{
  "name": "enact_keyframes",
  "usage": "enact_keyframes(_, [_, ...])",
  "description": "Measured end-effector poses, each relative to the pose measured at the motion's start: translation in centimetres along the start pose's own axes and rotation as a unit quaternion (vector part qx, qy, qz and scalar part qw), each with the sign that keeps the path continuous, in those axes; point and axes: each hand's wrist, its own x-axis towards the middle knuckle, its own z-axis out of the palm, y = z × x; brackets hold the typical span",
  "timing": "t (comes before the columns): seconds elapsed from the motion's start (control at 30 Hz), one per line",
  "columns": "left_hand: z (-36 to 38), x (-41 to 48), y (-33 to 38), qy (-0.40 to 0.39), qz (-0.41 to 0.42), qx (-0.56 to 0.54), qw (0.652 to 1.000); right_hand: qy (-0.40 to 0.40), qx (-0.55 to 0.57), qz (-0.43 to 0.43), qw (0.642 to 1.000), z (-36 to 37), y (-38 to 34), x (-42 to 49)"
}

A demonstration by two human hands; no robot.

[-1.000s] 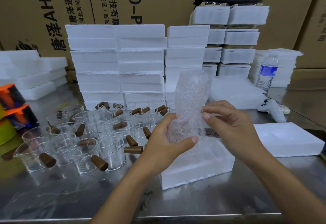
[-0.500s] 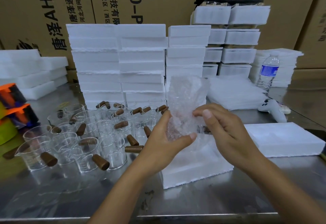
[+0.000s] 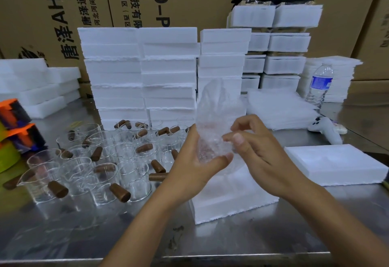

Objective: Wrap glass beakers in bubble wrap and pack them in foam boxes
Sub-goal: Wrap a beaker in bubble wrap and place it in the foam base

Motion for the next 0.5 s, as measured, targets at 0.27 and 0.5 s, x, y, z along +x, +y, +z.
enact_keyframes(0.27, [0.33, -0.17, 0.29, 0.001, 0.018, 0.009, 1.0, -0.006, -0.049, 0.027, 0.998, -0.03, -0.19, 0.71])
enact_keyframes(0.5, [0.04, -0.58, 0.57, -0.01, 0.023, 0.008, 1.0, 0.034, 0.104, 0.084, 0.99, 0.07, -0.35, 0.43])
